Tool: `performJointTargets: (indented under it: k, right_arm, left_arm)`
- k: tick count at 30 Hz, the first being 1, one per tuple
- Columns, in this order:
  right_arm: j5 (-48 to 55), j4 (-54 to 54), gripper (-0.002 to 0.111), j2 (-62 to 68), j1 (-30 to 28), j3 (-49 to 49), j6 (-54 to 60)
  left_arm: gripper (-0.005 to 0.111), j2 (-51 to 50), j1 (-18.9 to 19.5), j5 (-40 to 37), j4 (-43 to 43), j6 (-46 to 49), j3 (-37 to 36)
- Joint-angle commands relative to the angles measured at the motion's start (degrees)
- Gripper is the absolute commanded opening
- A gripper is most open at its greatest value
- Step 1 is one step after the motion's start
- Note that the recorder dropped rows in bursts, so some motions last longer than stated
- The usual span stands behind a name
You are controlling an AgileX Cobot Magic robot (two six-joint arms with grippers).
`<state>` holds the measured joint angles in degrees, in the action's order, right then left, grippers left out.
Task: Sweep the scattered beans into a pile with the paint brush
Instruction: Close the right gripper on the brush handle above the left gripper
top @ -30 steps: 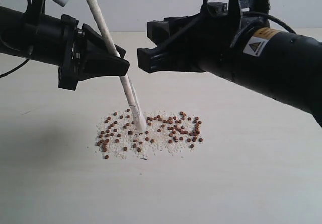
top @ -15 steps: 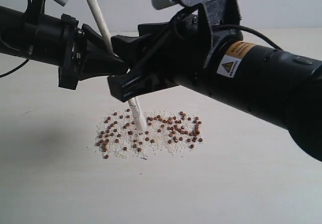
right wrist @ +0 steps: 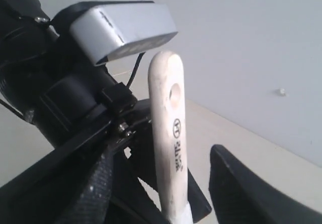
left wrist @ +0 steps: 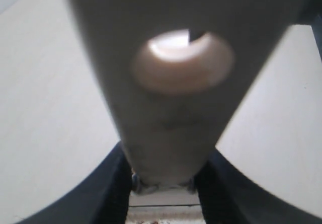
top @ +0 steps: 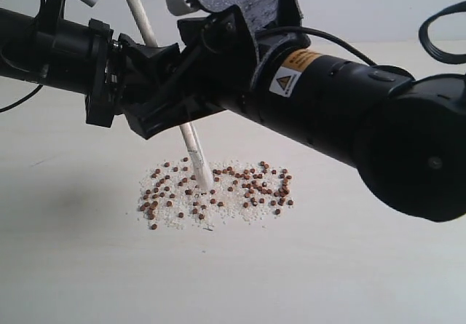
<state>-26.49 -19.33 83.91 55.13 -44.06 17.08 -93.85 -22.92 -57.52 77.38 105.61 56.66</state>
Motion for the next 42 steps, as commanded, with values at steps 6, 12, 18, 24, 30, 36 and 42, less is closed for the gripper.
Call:
performJointTargets:
  k: [6,12,18,24,30,36,42]
  right_arm:
    - [-0.6,-6.1,0.054,1.1,0.2,-3.5,5.2]
    - [0.2,-12.1,0.054,1.7,0.2,-3.8,11.1]
    - [0.2,-12.1,0.054,3.5,0.2,-3.8,11.0]
    - [-1.4,-12.1,0.054,5.3,0.2,-3.8,11.0]
    - [-3.7,-12.3,0.054,5.5,0.2,-3.8,11.0]
    - [-4.2,-12.6,0.054,5.5,0.2,-3.8,11.0]
    - [-5.3,-13.6,0.054,5.5,0.2,-4.2,10.8]
  left_arm:
    - [0.000,0.2,0.0,0.0,1.4,-0.6,-0.1]
    - [0.000,0.2,0.0,0.0,1.4,-0.6,-0.1]
    - [0.000,0.2,0.0,0.0,1.4,-0.7,-0.1]
    - [0.000,0.2,0.0,-0.1,1.4,-0.7,-0.1]
    - [0.000,0.2,0.0,-0.1,1.4,-0.7,-0.1]
    - [0.000,0.2,0.0,-0.3,1.4,-0.7,-0.1]
    - [0.000,0.2,0.0,-0.3,1.4,-0.7,-0.1]
